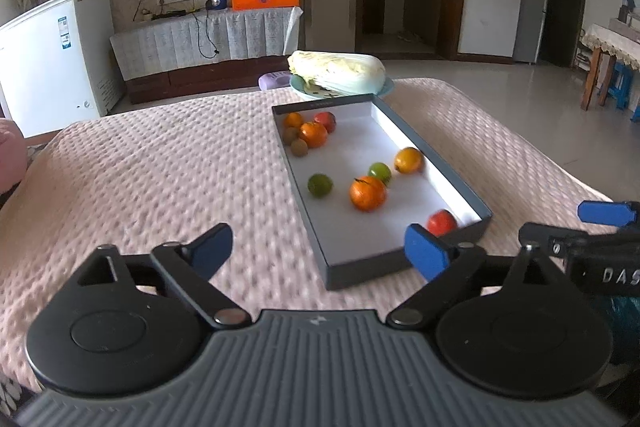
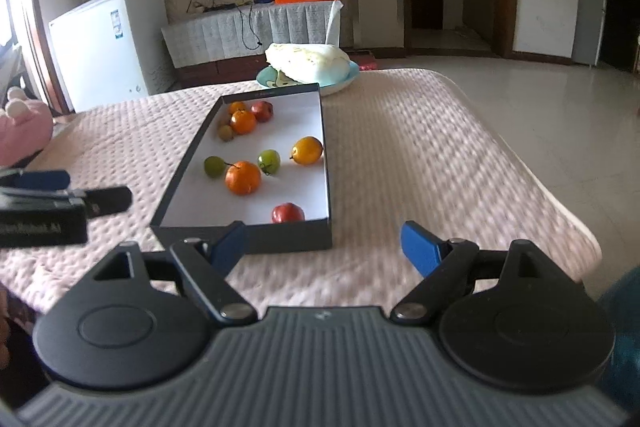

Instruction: Organize fruits

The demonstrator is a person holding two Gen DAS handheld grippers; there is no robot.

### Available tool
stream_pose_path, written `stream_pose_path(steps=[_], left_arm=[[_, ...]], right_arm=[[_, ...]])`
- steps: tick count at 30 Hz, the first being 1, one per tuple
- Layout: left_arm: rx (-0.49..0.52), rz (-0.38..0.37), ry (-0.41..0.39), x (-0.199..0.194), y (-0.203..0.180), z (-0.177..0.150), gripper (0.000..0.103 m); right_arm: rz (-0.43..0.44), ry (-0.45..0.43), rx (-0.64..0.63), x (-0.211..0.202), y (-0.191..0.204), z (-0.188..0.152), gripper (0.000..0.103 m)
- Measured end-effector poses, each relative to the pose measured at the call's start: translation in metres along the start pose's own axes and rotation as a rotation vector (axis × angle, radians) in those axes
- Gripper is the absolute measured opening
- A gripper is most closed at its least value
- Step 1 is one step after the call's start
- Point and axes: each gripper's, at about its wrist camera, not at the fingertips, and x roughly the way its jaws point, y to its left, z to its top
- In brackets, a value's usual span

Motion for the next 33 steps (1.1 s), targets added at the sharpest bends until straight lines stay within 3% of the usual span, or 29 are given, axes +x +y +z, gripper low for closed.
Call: stream_pose_path(steps=[4,11,18,33], left_arm=[[0.026,-0.007,-0.031,-0.014,-0.009,-0.007,0.101],[0.088,0.075,-0.027,-0.026,-0.021,-0.012,0.102],[0.04,0.024,-0.043,-0.039,-0.02,-0.014,0.102],[0.021,-0.006,-0.056,-0.055,-0.023,-0.025,0.102]], right_arm=[[0.012,-0.017,0.013,-0.016,0.003,-0.003,0.085],[0.024,-0.036,0.001,-0.034,0.006,-0.003,0.085],[0.016,-0.028,-0.017,-0.043,0.003,-0.001,0.085],[0.02,0.035,-0.072,-0.047,0.008,-0.003,0.085]])
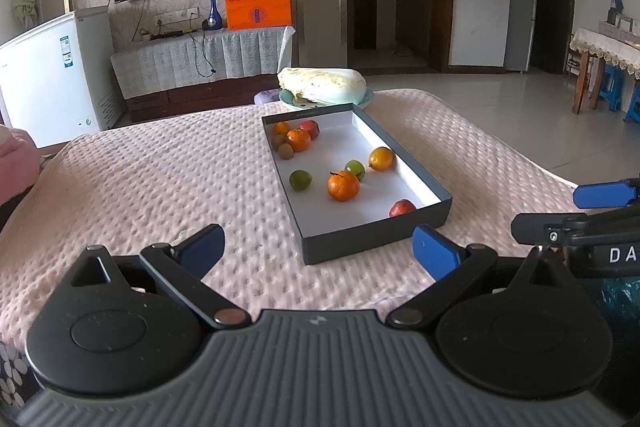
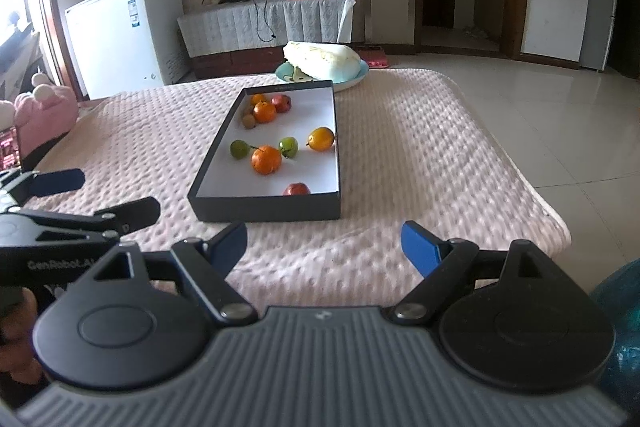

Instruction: Organize fruits

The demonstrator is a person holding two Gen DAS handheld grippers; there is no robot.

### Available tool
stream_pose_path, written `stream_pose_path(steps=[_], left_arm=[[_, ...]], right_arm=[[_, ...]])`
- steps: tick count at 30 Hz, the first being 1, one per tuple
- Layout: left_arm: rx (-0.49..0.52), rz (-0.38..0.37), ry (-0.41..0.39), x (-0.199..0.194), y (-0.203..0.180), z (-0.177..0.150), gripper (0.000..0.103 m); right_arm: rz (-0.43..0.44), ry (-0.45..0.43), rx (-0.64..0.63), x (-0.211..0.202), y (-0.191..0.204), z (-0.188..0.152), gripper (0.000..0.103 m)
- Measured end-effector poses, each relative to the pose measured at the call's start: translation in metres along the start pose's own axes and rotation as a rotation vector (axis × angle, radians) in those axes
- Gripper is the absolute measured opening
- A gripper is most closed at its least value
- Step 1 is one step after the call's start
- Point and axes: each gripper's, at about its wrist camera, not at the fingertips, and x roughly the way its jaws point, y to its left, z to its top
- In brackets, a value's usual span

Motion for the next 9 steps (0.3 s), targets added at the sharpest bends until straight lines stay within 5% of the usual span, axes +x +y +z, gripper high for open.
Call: stream_pose_path(steps=[9], left_arm=[[0.047,-0.036,0.015,-0.0015,-0.0069,-0.0026,0.102]], right_arm=[[0.003,-0.001,0.002,-0.0004,0.0014,0.0001,0.085]])
